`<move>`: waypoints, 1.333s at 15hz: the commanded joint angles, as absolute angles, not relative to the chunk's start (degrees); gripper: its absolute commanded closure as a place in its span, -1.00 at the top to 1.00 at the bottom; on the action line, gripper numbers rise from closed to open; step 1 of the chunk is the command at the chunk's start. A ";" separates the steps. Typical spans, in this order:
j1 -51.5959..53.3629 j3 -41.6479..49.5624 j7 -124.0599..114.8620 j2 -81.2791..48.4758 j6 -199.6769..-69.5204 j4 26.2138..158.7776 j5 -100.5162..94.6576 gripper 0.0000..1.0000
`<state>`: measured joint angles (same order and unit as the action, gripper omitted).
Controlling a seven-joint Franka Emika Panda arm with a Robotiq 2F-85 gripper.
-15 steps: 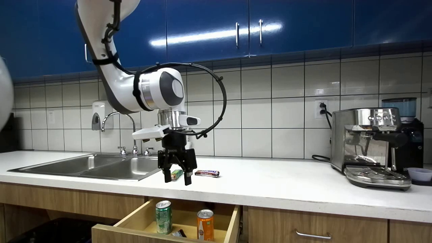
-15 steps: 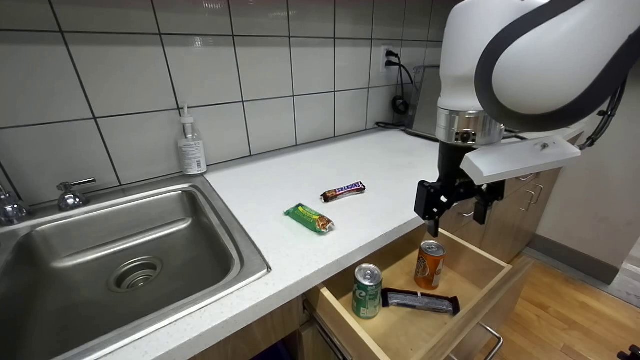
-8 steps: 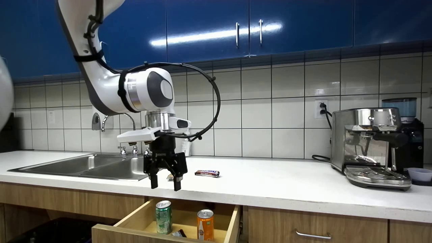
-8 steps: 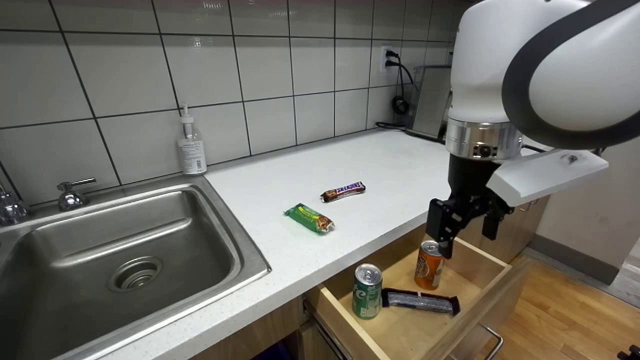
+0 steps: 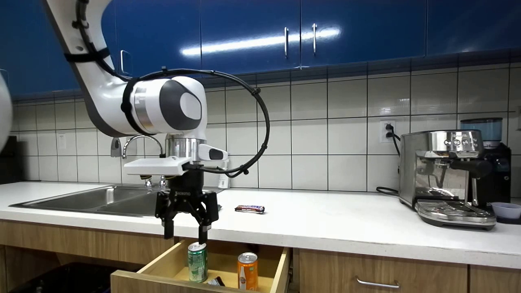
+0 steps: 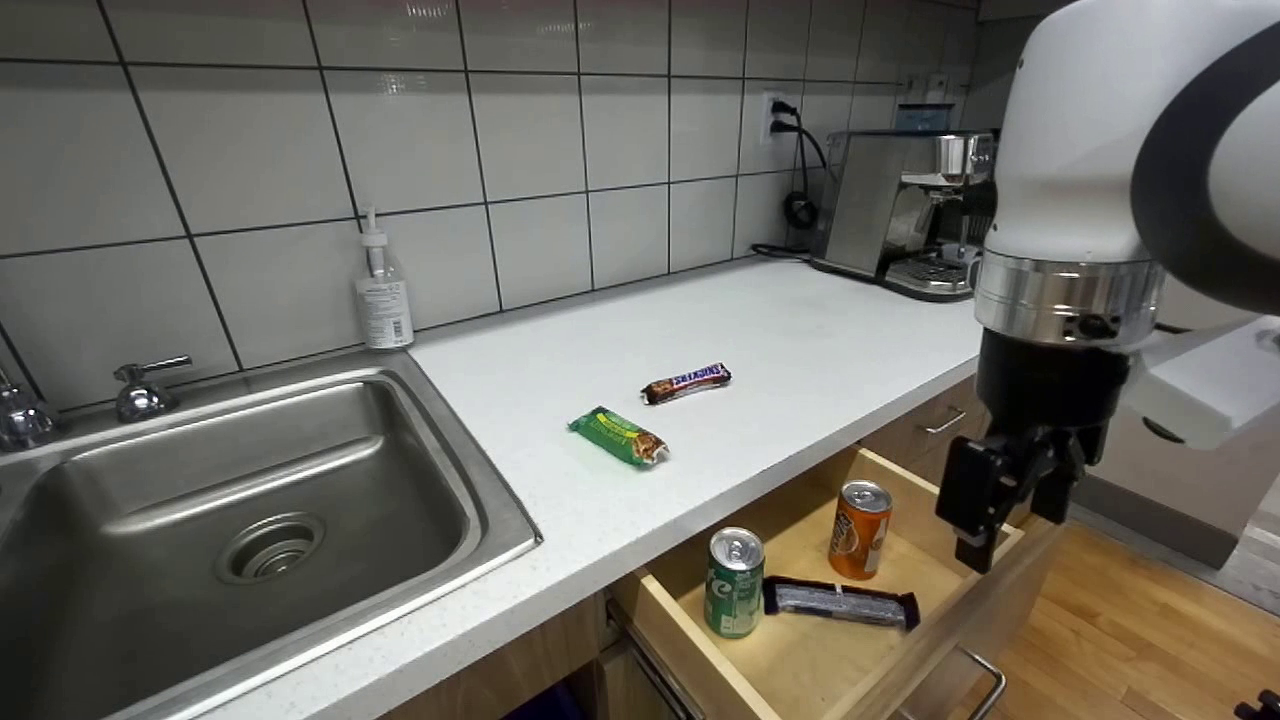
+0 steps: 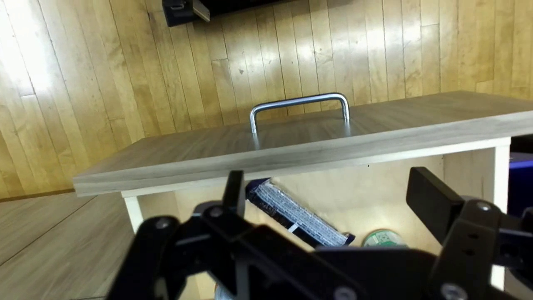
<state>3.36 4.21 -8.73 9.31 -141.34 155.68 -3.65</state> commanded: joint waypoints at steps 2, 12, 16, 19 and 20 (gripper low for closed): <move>1.70 3.46 -1.90 13.31 -140.76 160.32 -1.55 1.00; 1.61 2.97 1.53 6.61 -145.73 159.16 -3.08 1.00; 1.27 2.70 -0.44 3.51 -150.09 159.15 -4.83 1.00; 1.42 2.74 -0.33 1.31 -152.40 159.15 -5.16 1.00; 1.55 2.79 0.33 0.67 -152.55 159.14 -4.51 1.00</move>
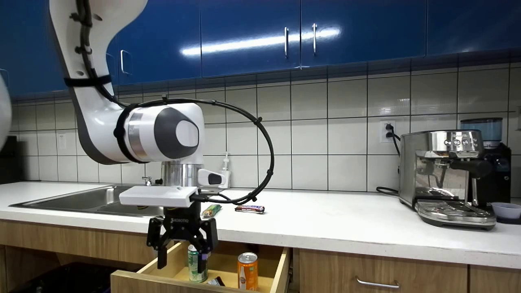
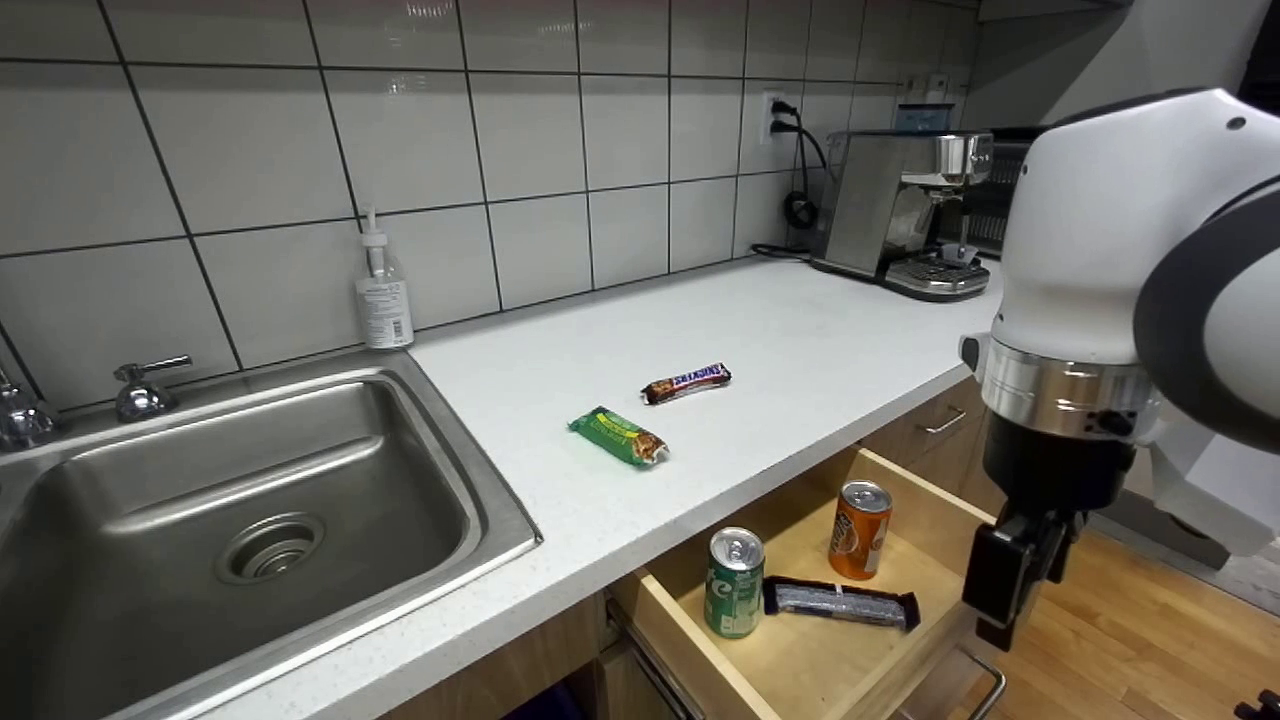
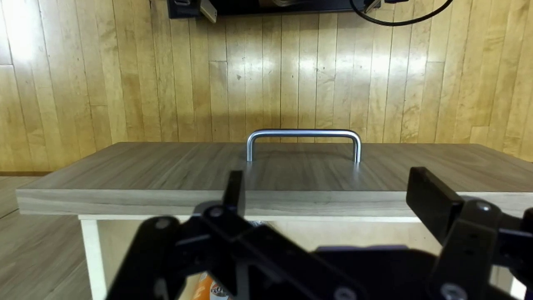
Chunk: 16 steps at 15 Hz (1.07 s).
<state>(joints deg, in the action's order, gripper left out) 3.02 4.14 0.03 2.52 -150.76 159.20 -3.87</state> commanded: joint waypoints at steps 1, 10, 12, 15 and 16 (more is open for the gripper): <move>1.63 2.81 0.90 0.06 -152.46 159.14 -3.89 1.00; 1.78 2.68 -0.07 -4.93 -155.39 159.11 -4.77 1.00; 1.91 2.78 -0.77 -6.25 -156.78 159.10 -5.16 1.00; 2.42 3.66 -3.13 -8.10 -159.05 159.13 -7.41 1.00; 2.04 2.78 -0.85 -7.02 -157.15 159.08 -5.08 1.00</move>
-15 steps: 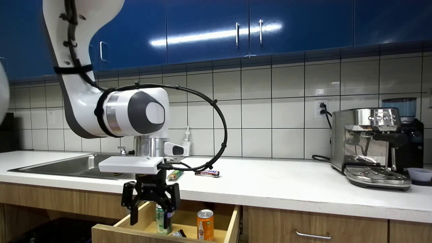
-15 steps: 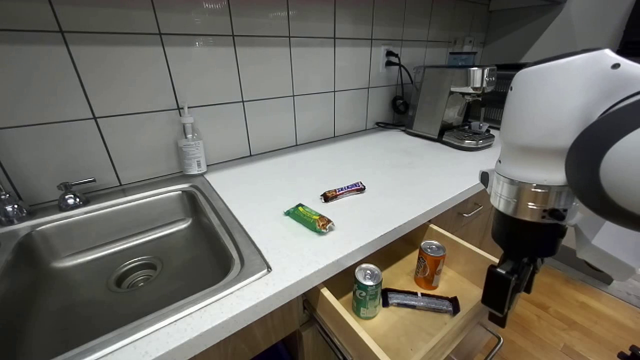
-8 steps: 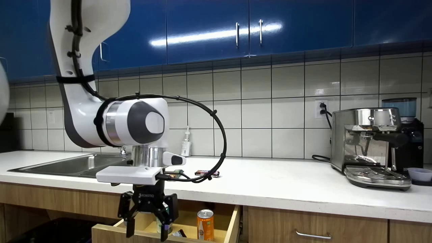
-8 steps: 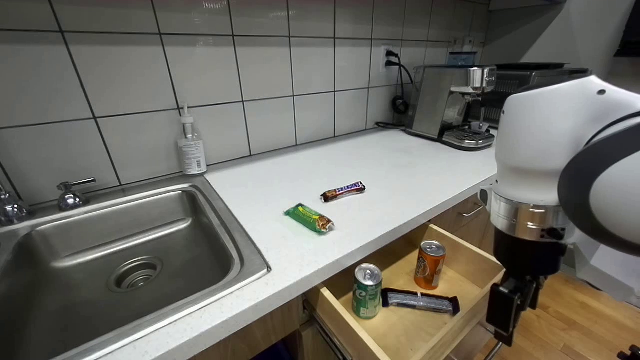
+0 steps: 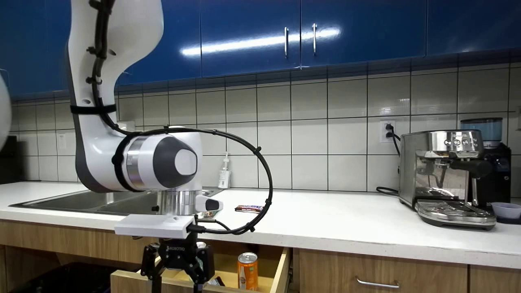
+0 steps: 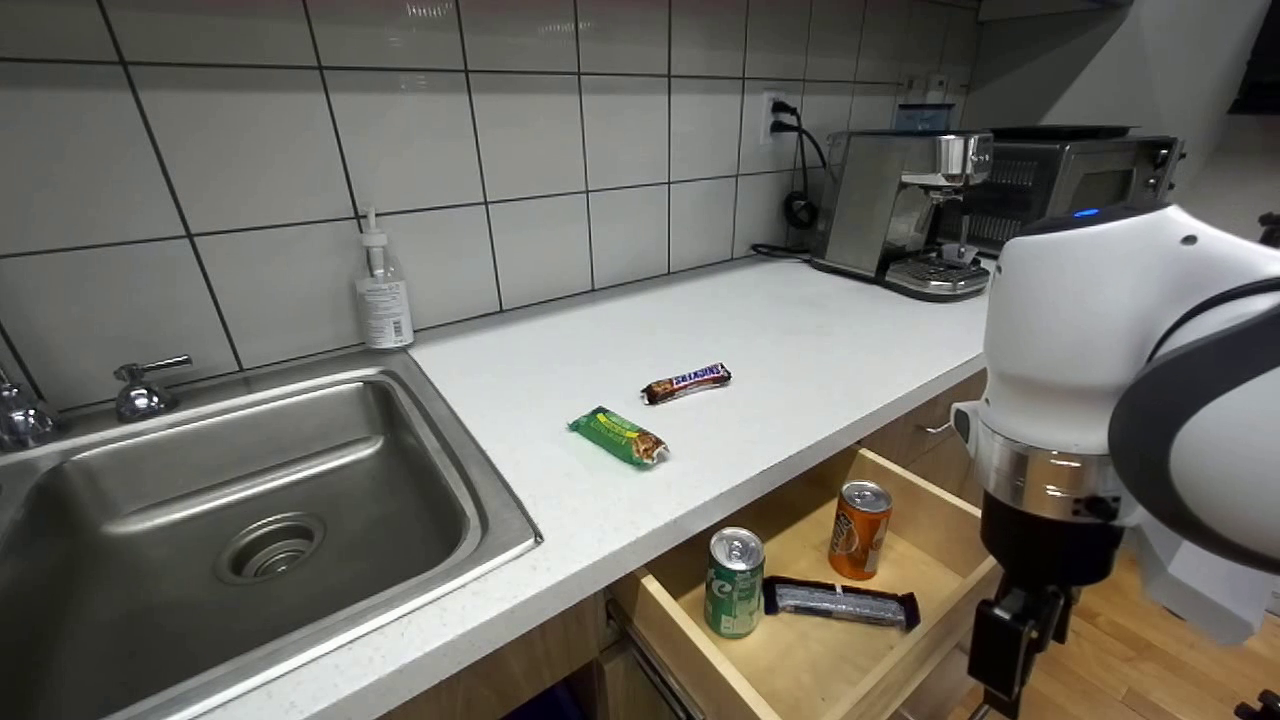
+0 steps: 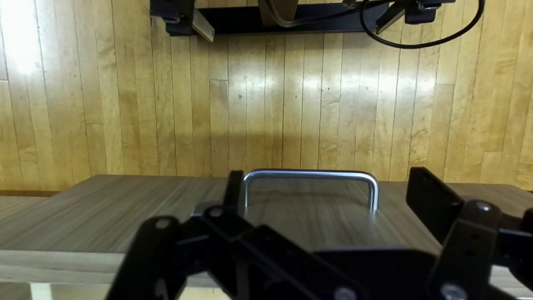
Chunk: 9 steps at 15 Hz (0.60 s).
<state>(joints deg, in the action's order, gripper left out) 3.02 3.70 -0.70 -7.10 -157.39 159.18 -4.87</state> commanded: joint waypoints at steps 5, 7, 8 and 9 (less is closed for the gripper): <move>2.19 2.96 -1.55 -8.21 -158.26 159.08 -6.00 1.00; 2.19 2.96 -1.55 -8.21 -158.27 159.06 -6.01 1.00; 2.19 2.96 -1.55 -8.21 -158.27 159.06 -6.01 1.00; 2.19 2.96 -1.55 -8.21 -158.27 159.06 -6.01 1.00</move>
